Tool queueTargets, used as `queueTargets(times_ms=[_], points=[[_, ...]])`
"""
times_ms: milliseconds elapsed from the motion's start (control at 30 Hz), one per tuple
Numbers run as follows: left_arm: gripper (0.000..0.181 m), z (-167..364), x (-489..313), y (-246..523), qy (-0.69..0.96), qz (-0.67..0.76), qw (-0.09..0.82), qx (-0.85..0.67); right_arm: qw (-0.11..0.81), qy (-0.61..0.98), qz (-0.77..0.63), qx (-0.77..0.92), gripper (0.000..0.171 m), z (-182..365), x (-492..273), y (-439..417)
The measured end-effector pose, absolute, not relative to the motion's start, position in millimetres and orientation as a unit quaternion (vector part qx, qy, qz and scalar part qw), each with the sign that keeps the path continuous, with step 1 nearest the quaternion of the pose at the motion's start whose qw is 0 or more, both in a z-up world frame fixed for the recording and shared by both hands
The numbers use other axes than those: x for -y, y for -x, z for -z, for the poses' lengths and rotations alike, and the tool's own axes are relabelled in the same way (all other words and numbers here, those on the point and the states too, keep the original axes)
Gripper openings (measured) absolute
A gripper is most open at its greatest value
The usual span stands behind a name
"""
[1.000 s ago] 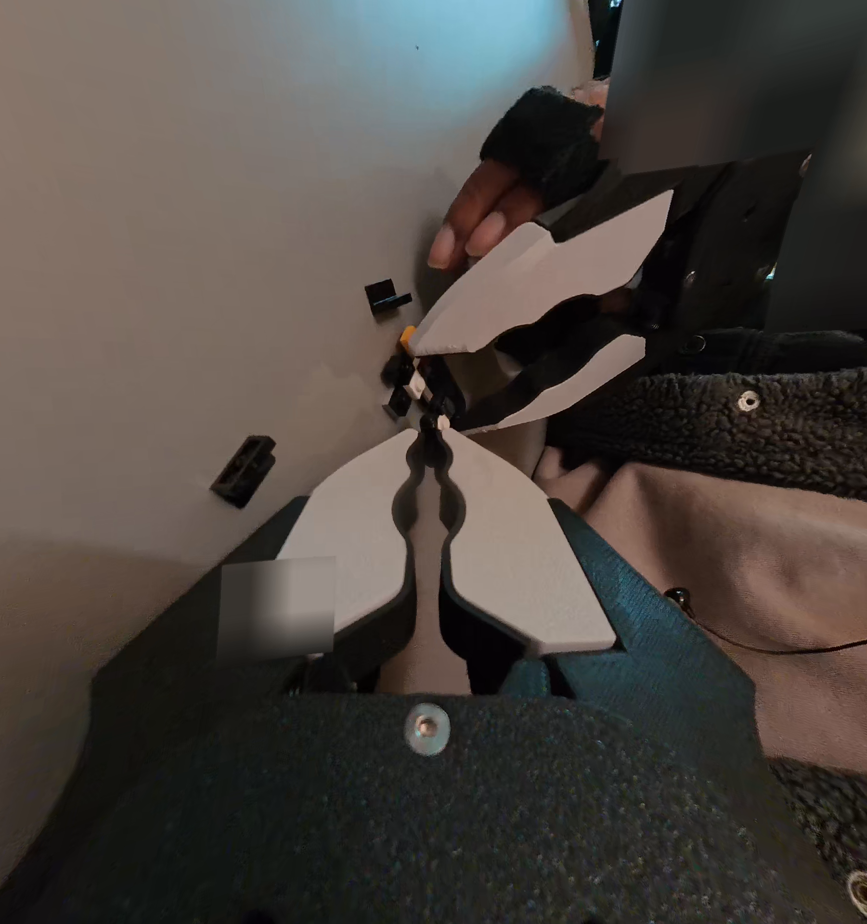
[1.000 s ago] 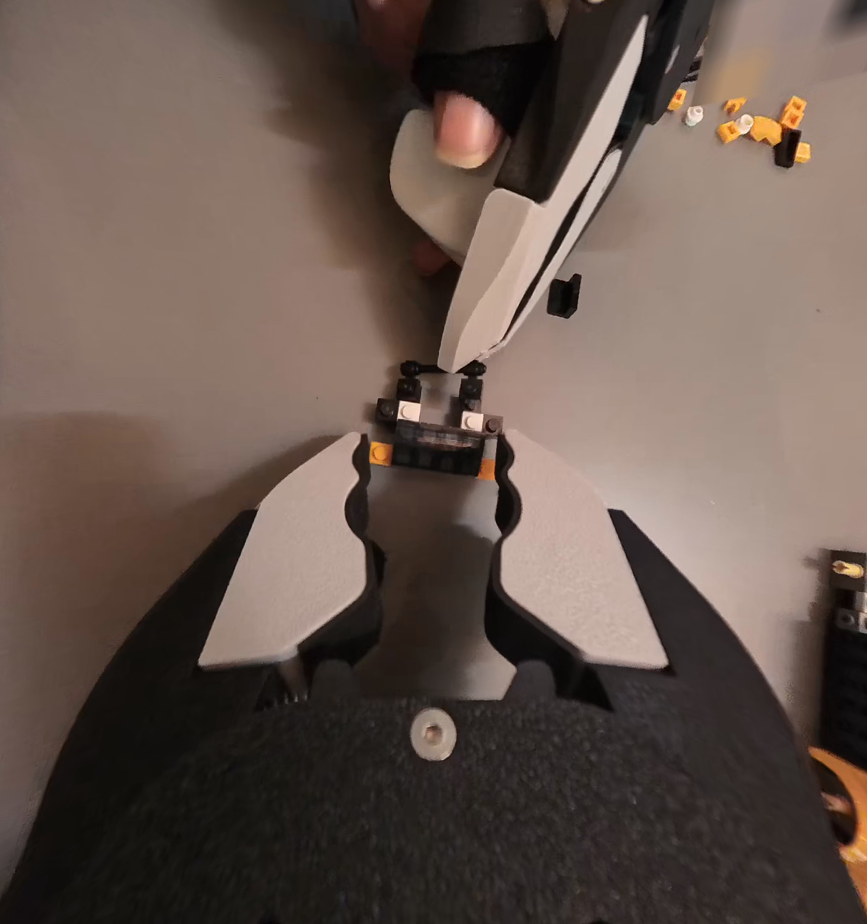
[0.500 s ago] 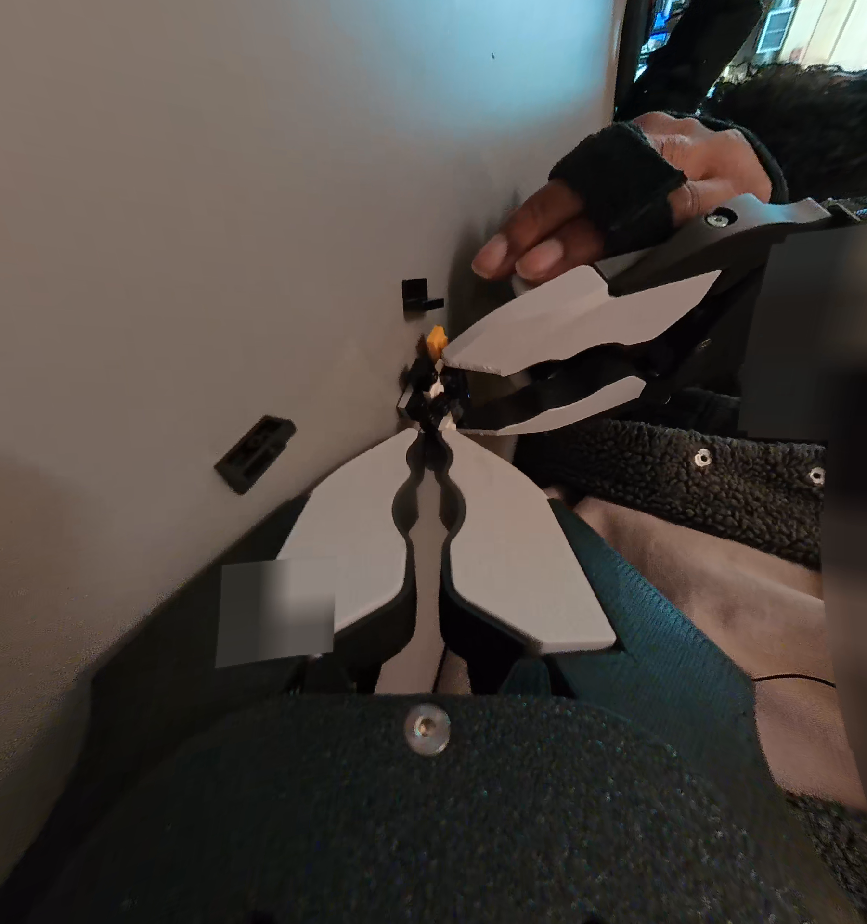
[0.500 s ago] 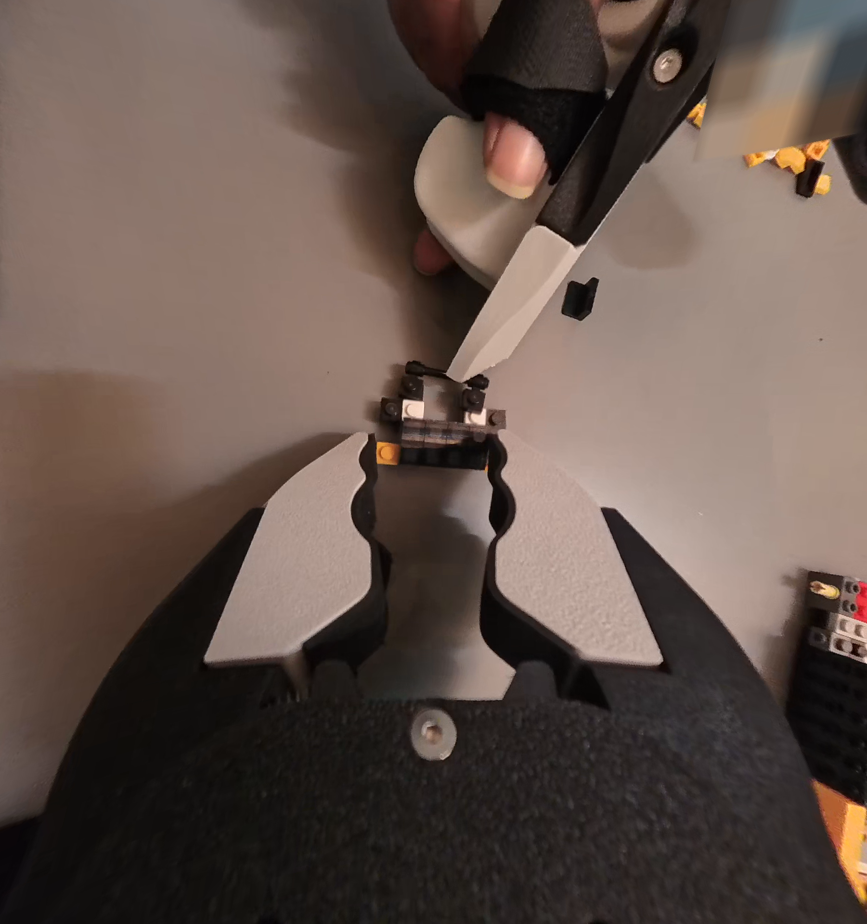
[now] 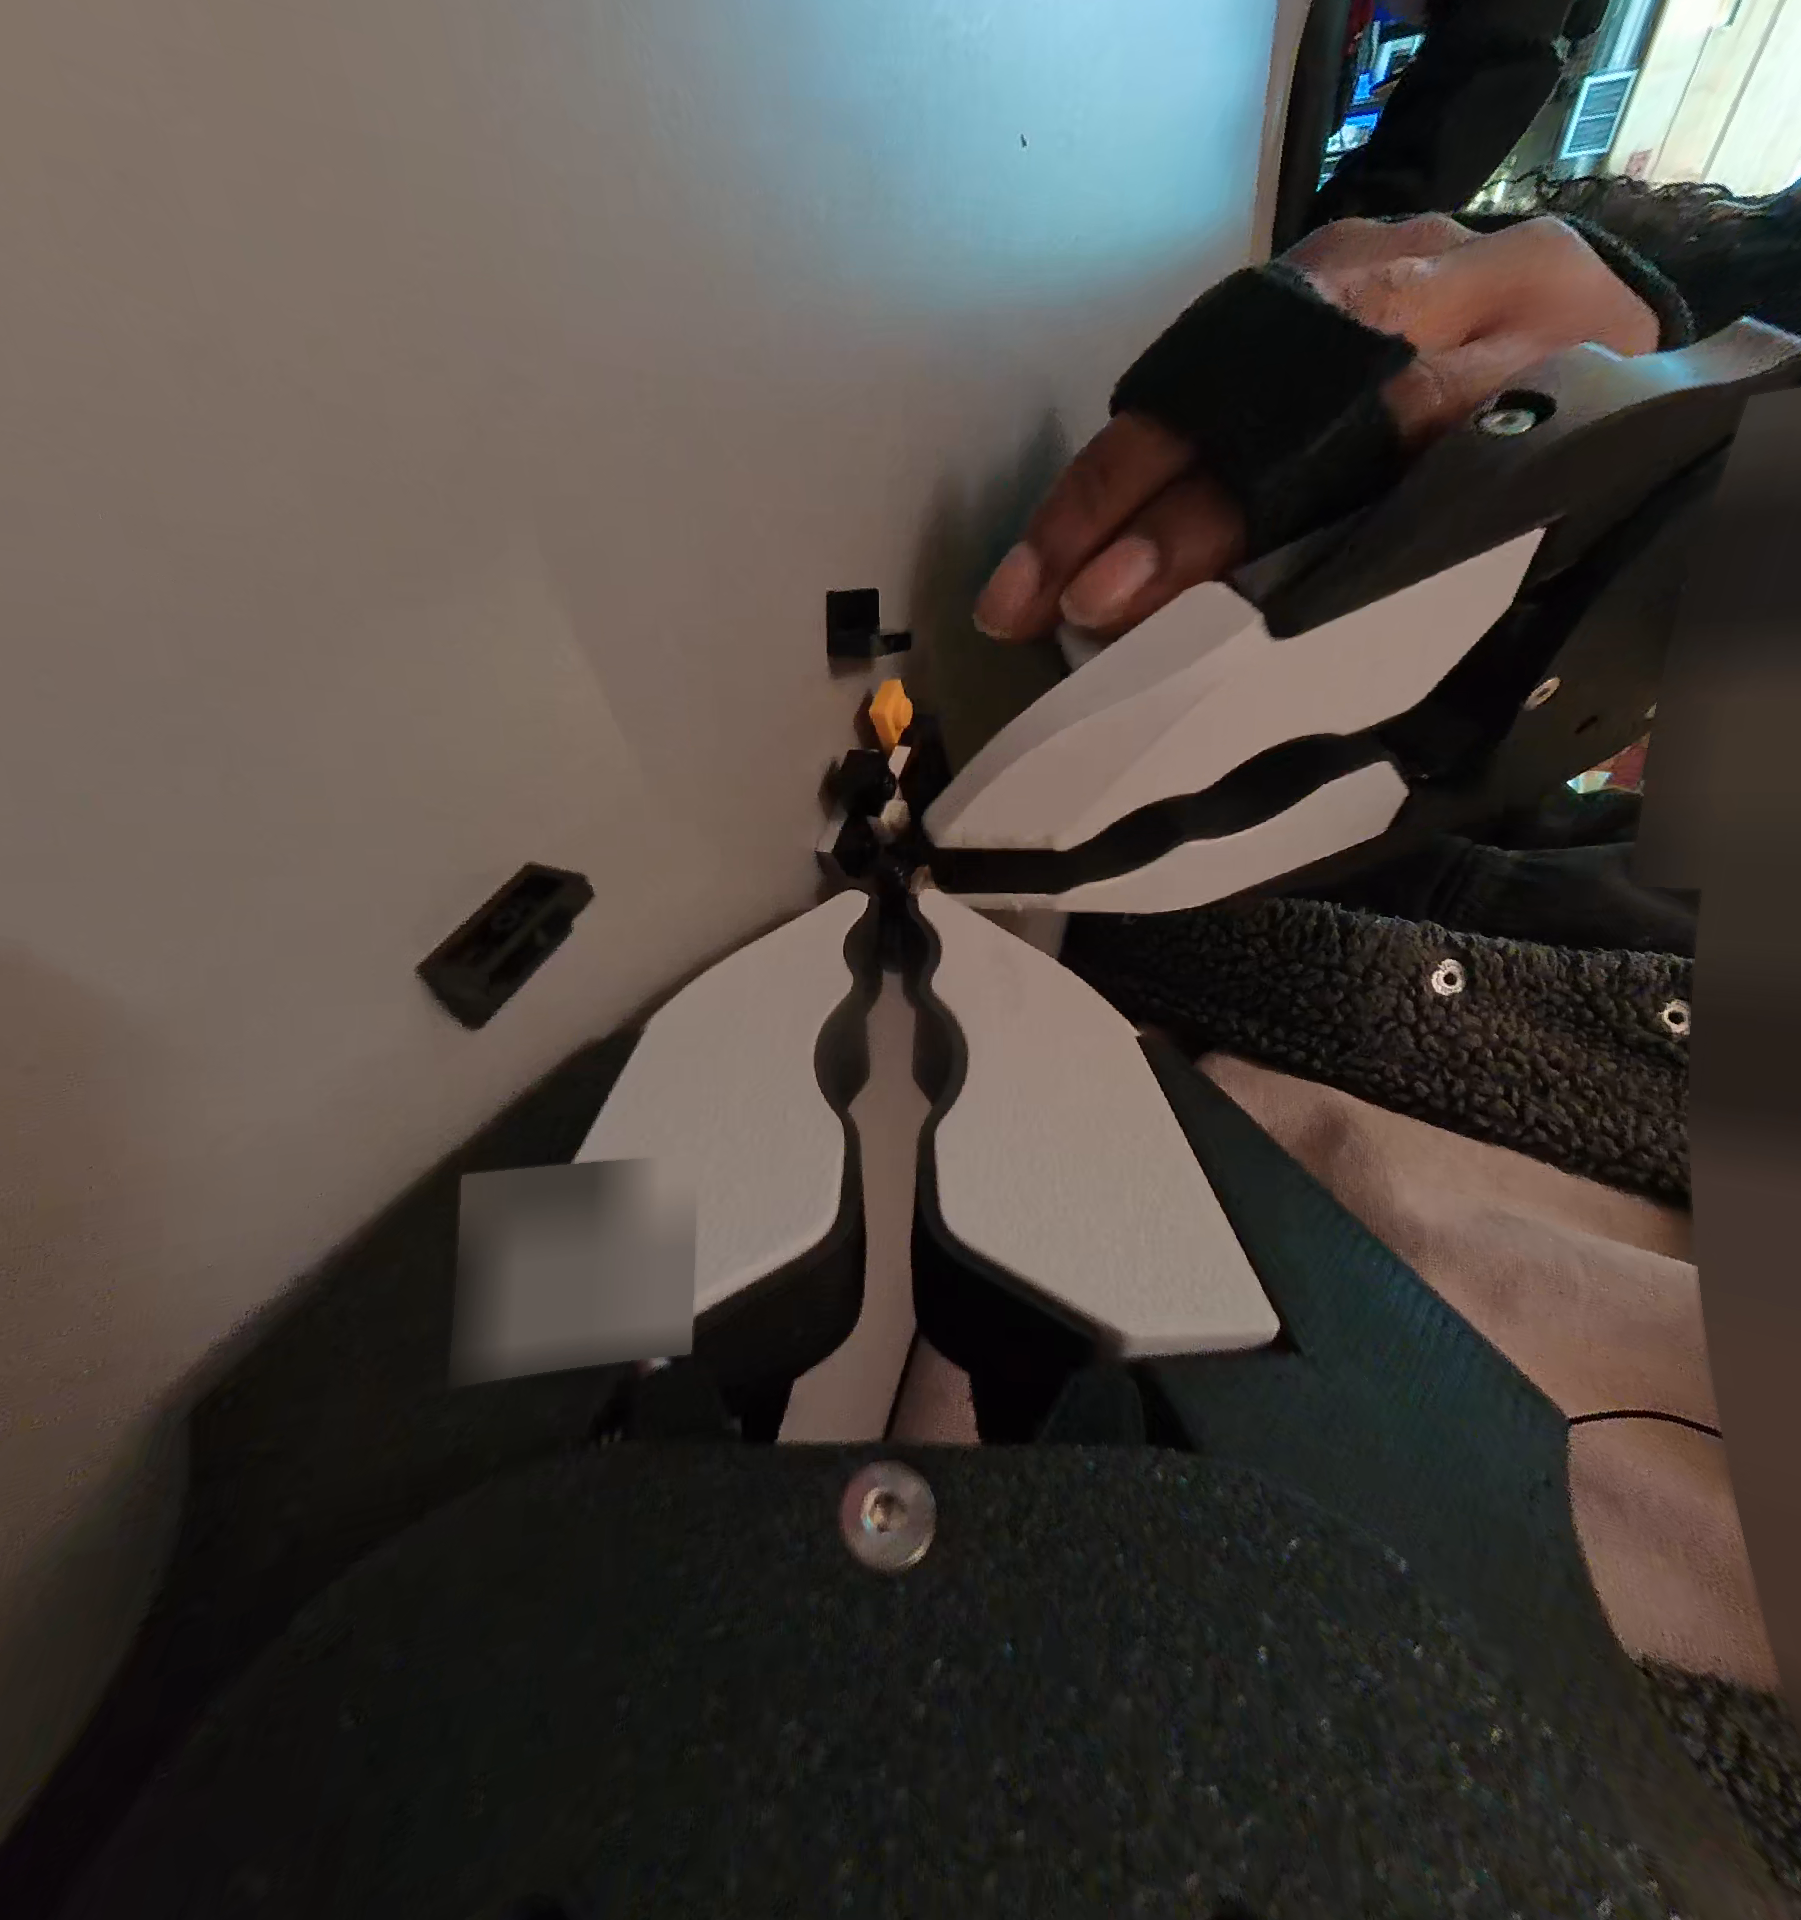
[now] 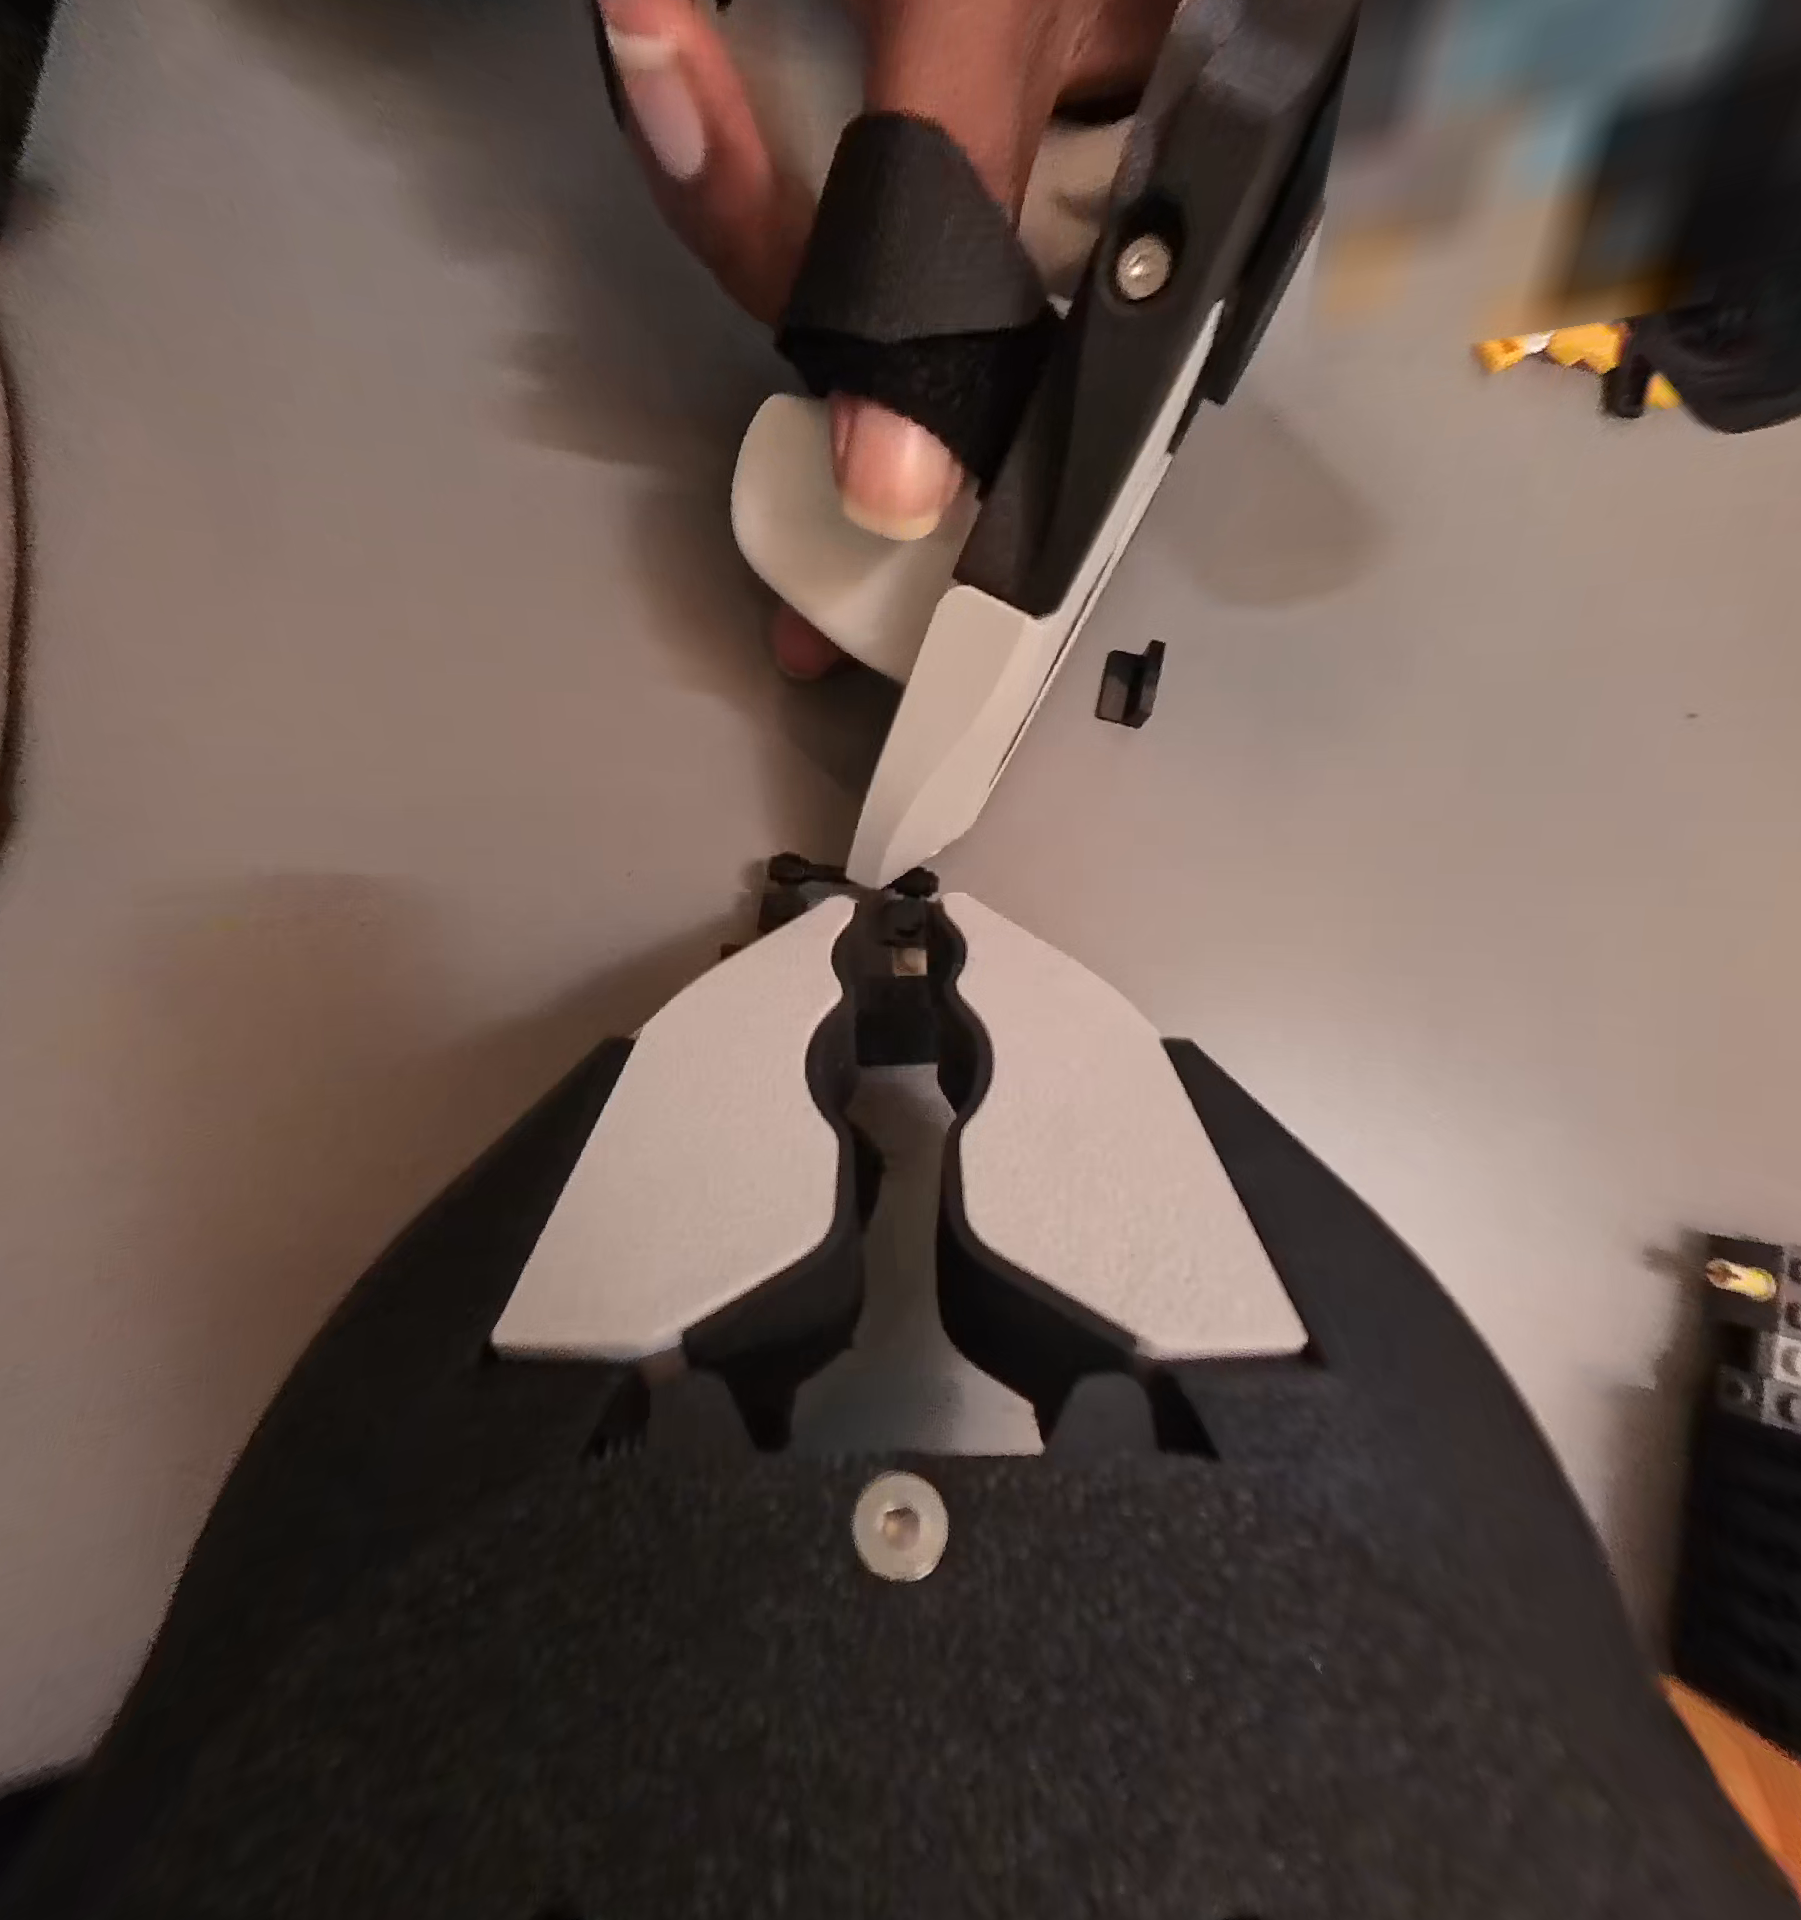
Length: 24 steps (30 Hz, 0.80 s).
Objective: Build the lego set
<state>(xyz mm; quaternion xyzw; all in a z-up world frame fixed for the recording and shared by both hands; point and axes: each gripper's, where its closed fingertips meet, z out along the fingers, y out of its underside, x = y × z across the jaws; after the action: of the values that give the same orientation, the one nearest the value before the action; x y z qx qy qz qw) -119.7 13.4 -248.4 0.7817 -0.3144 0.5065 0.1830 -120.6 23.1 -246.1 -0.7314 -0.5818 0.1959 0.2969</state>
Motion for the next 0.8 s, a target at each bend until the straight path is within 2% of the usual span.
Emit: queueTargets(times_ms=[33, 800], points=[[0.002, 248.1, -13.6, 120.2, -0.782, -0.506, 0.182, 0.315, 0.292, 0.73, -0.191, 0.588, 0.009, 247.4, -22.8, 120.8], [0.002, 249.6, -13.2, 120.6, -0.784, -0.512, 0.165, 0.31, 0.21, 0.715, -0.151, 0.649, 0.003, 251.4, -25.9, 120.2]])
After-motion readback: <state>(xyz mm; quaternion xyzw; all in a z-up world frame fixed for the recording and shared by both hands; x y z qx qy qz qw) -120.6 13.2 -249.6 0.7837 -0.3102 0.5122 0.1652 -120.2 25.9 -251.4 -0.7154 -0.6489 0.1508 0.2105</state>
